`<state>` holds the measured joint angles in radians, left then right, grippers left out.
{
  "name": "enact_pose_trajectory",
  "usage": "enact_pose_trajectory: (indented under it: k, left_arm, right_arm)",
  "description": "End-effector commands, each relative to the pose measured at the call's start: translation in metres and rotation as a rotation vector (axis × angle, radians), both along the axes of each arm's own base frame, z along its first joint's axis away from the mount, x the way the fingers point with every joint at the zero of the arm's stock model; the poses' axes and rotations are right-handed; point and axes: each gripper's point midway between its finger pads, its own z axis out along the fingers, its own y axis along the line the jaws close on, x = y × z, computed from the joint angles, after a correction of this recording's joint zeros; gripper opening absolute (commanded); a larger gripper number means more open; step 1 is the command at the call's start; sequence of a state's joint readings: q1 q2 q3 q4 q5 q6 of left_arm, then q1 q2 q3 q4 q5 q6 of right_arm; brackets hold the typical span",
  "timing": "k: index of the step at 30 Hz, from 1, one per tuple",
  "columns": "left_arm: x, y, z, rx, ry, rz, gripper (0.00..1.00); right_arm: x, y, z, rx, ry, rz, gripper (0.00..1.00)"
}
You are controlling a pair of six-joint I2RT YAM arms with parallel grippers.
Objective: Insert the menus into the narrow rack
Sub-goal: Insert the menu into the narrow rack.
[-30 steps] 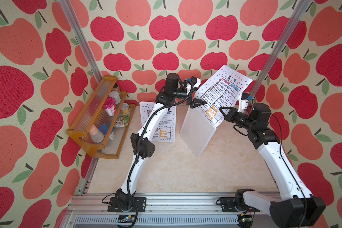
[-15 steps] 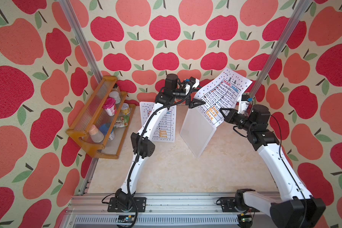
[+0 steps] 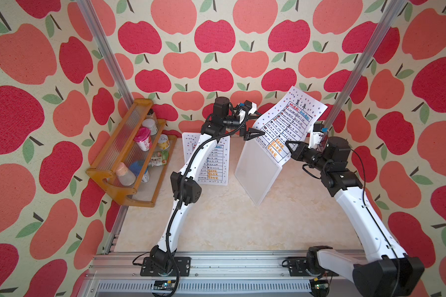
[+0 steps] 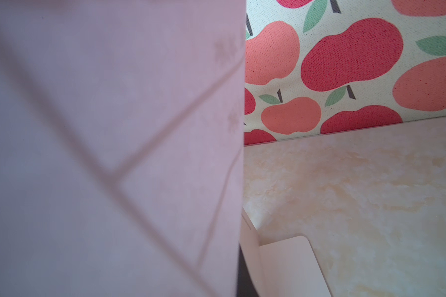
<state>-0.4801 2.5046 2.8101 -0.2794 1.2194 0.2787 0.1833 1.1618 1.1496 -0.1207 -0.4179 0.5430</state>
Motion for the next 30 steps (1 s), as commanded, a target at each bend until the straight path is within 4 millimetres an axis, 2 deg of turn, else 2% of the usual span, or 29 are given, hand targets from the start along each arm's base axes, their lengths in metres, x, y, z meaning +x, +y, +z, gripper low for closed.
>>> enact_pose_trajectory:
  k: [1, 12, 20, 30]
  left_arm:
    - [0.001, 0.001, 0.0, -0.018, -0.026, -0.024, 0.96]
    - [0.004, 0.001, -0.004, -0.014, -0.009, -0.017, 0.97]
    - [0.004, 0.0, -0.004, -0.013, 0.002, -0.016, 0.97]
    - [0.004, 0.001, -0.007, 0.0, 0.012, -0.011, 0.97]
  right_arm:
    - [0.002, 0.004, 0.01, -0.022, -0.052, 0.01, 0.0]
    - [0.002, -0.004, 0.011, -0.08, -0.076, -0.03, 0.0]
    - [0.003, -0.002, 0.013, -0.091, -0.087, -0.014, 0.0]
    - [-0.007, 0.009, 0.012, -0.144, -0.116, 0.047, 0.0]
